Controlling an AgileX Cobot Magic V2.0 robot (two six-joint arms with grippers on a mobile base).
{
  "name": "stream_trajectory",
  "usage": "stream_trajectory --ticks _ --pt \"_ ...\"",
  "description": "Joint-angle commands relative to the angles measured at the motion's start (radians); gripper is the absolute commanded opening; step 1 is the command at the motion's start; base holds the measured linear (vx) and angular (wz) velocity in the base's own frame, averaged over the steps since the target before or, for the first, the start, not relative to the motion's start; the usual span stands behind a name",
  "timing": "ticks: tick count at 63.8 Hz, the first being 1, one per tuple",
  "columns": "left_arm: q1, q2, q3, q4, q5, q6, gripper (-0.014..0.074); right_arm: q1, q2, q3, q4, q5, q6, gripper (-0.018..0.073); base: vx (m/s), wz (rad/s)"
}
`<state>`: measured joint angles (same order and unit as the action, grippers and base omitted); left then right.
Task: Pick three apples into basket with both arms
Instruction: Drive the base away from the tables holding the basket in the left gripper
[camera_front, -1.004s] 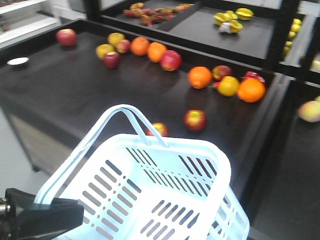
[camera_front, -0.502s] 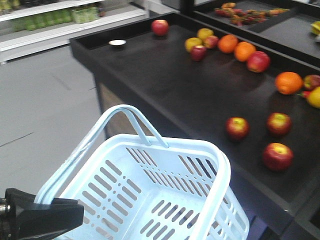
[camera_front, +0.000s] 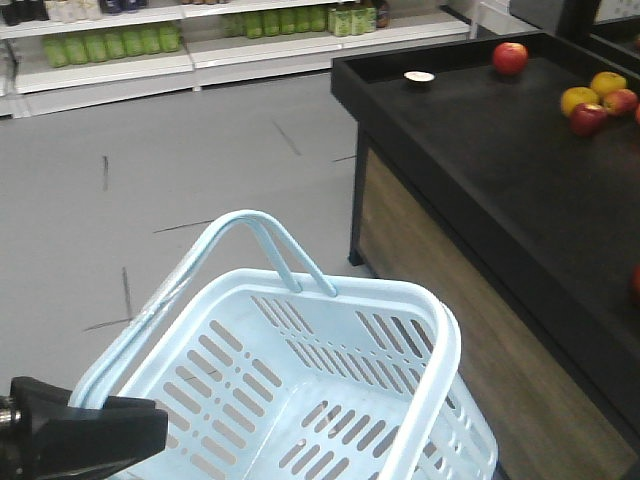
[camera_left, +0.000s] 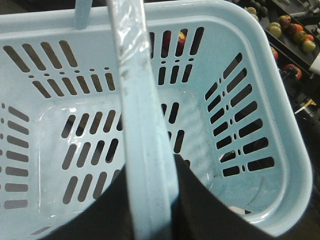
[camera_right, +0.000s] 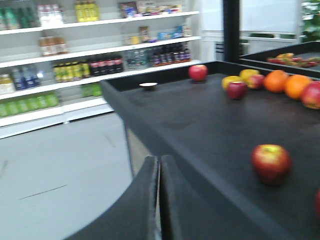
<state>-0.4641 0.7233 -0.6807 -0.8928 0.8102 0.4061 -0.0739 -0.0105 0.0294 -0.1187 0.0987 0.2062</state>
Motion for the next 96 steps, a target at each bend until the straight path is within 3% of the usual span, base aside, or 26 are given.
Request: stream_trajectory --ticks 1,52,65,96 --pt "-0.007 -0.008 -0.027 -0.066 -0.05 0.002 -0.0007 -0.006 -0.011 0.014 -0.004 -0.074 -0.007 -0.0004 -0.13 0.64" --pt "-0.007 -0.008 -0.027 -0.066 0.005 0.002 -0.0007 -0.006 -0.011 0.014 -0.004 -0.074 -0.007 -0.0004 -0.07 0.59" --pt "-0.007 -0.008 -0.027 -0.066 0.068 0.002 -0.0007 -0.006 -0.011 0.014 -0.004 -0.074 -0.007 -0.0004 0.05 0.31" --pt "-0.007 -0.008 -0.027 -0.066 0.074 0.002 -0.0007 -0.006 -0.011 0.014 -0.004 -0.074 -0.007 -0.0004 0.09 0.23"
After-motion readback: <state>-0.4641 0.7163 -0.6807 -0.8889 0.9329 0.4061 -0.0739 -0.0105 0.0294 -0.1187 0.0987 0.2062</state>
